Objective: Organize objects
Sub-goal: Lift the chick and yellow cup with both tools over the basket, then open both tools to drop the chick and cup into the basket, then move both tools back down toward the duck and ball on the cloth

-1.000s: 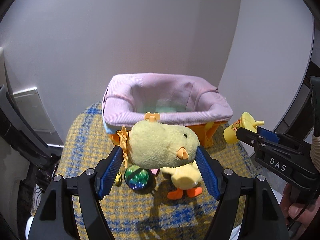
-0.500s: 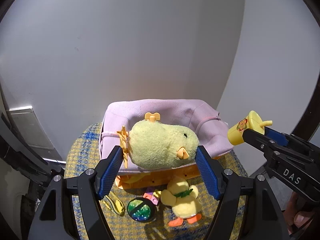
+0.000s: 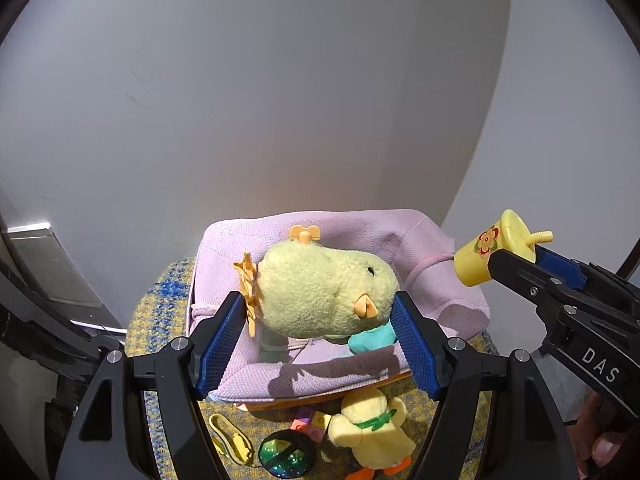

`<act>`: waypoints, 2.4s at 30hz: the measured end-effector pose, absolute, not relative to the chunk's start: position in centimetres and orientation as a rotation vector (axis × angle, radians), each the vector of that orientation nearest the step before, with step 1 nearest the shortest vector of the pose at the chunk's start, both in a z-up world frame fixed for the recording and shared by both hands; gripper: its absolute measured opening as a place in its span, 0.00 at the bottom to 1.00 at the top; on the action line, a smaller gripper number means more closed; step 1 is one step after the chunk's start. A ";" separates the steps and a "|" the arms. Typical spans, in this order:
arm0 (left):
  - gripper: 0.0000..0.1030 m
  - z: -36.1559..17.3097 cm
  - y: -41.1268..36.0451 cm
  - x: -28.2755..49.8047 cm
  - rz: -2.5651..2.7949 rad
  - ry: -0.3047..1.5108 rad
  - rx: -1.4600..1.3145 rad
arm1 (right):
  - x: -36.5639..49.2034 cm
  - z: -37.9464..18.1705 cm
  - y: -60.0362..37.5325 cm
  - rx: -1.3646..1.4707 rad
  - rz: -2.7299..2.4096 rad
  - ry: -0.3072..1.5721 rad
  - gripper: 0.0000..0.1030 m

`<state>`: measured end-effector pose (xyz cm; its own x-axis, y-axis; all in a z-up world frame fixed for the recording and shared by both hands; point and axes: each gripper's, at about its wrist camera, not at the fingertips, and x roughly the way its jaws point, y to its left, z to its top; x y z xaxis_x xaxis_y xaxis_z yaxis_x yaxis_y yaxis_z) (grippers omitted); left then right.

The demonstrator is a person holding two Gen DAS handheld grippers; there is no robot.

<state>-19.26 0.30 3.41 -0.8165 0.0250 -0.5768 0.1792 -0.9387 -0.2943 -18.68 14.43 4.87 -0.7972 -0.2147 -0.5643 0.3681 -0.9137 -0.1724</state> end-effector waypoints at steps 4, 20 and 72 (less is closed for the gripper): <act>0.71 2.7 0.1 -20.4 -2.869 0.527 0.940 | -19.9 4.4 13.9 0.811 -2.681 0.402 0.38; 0.84 0.6 -1.1 -23.3 -2.859 0.546 1.008 | -23.3 2.5 13.0 0.858 -2.655 0.388 0.55; 1.00 3.0 -1.4 -12.5 -2.798 0.597 0.877 | -12.8 4.0 16.0 0.811 -2.716 0.361 0.86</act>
<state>-12.51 -1.42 3.03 -0.8179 -0.0228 -0.5749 0.2556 -0.9096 -0.3276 -12.84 15.98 4.05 -0.8020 -0.1961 -0.5642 0.3366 -0.9287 -0.1558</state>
